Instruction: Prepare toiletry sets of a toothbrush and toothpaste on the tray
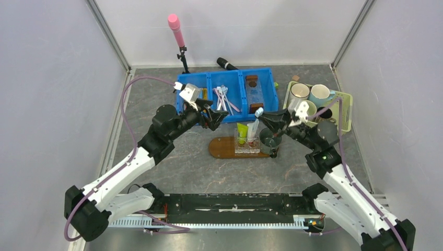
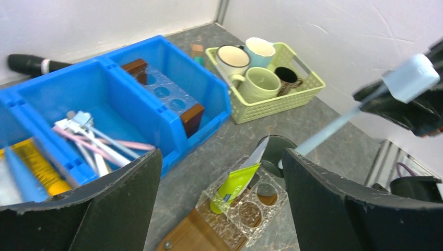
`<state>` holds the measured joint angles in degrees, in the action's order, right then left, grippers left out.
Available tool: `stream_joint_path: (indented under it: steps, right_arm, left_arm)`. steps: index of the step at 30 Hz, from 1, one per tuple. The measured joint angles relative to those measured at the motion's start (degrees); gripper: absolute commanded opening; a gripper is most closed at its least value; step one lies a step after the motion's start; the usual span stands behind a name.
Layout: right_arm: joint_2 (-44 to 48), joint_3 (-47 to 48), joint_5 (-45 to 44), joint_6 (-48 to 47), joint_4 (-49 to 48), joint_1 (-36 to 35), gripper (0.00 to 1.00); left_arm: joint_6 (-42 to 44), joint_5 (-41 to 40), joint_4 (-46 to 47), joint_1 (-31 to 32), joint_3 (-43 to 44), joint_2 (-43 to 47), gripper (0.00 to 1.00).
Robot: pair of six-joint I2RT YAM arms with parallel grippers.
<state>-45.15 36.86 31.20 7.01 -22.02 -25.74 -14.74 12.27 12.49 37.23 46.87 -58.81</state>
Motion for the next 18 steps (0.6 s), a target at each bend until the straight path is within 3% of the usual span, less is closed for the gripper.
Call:
stream_joint_path:
  steps: [8, 18]
  right_arm:
    - [4.8, -10.6, 6.6, -10.8, -8.5, 0.0, 0.00]
    - [4.2, -18.0, 12.9, -11.5, -16.8, 0.0, 0.00]
  left_arm:
    - [0.0, -11.0, -5.2, 0.0, -5.0, 6.5, 0.91]
    - [0.0, -17.0, -9.0, 0.0, -9.1, 10.6, 0.91]
